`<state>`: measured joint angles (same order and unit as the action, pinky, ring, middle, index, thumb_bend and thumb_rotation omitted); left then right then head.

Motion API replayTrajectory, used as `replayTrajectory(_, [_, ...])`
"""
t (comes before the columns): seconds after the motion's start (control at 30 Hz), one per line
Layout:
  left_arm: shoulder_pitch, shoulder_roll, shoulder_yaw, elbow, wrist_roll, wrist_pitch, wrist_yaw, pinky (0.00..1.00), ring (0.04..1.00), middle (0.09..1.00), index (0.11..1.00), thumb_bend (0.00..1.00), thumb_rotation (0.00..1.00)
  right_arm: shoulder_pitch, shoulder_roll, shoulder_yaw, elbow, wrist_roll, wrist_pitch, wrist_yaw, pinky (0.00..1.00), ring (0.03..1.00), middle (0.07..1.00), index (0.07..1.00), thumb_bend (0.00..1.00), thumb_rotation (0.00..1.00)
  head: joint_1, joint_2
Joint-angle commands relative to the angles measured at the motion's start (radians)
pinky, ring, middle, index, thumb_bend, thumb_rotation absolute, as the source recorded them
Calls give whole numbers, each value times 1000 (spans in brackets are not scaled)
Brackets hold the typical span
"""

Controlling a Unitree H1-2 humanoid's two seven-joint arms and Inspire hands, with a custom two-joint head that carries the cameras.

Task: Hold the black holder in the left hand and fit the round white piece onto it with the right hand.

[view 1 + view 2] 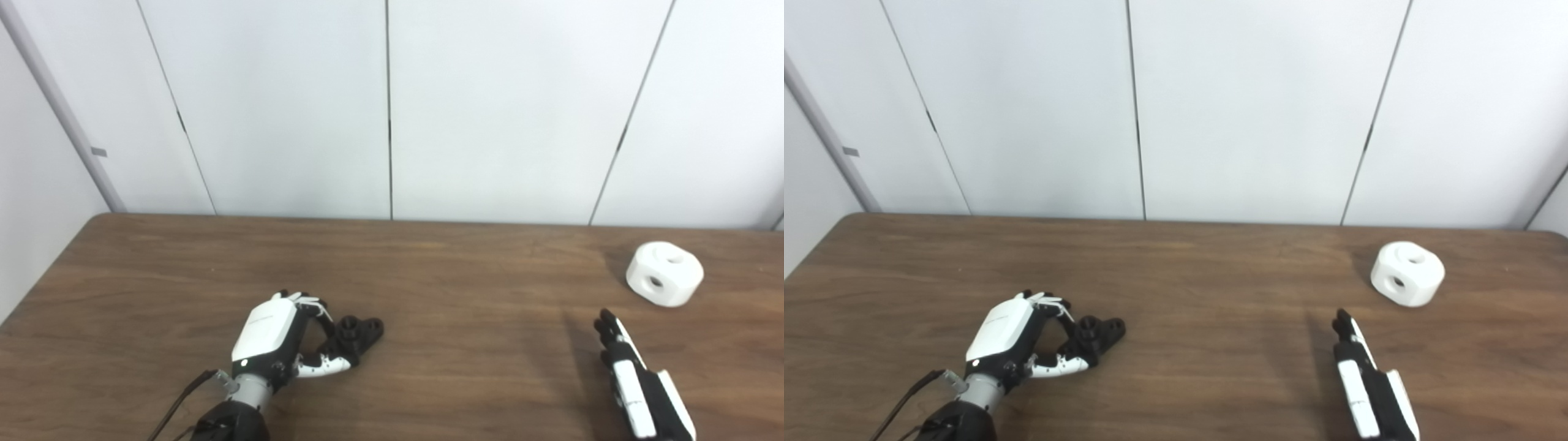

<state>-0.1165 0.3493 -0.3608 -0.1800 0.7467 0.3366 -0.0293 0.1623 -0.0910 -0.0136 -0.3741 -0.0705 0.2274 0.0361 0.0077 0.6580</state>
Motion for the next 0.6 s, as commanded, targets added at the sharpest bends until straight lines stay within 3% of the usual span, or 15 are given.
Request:
replayTrajectory(0.0, [6,-5,-19,-36,22,-29,-29,1000,904,795,485,521,48,2,10,8,-51,-8,-4,-3,1000,1000,969,968,602,1000,-3,8])
replayTrajectory(0.57, [97,-37,-35,-157,109,-84,-102,1000,900,790,486,521,48,-8,-3,-14,-165,-17,118,-7,1000,996,958,966,638,1000,-58,104])
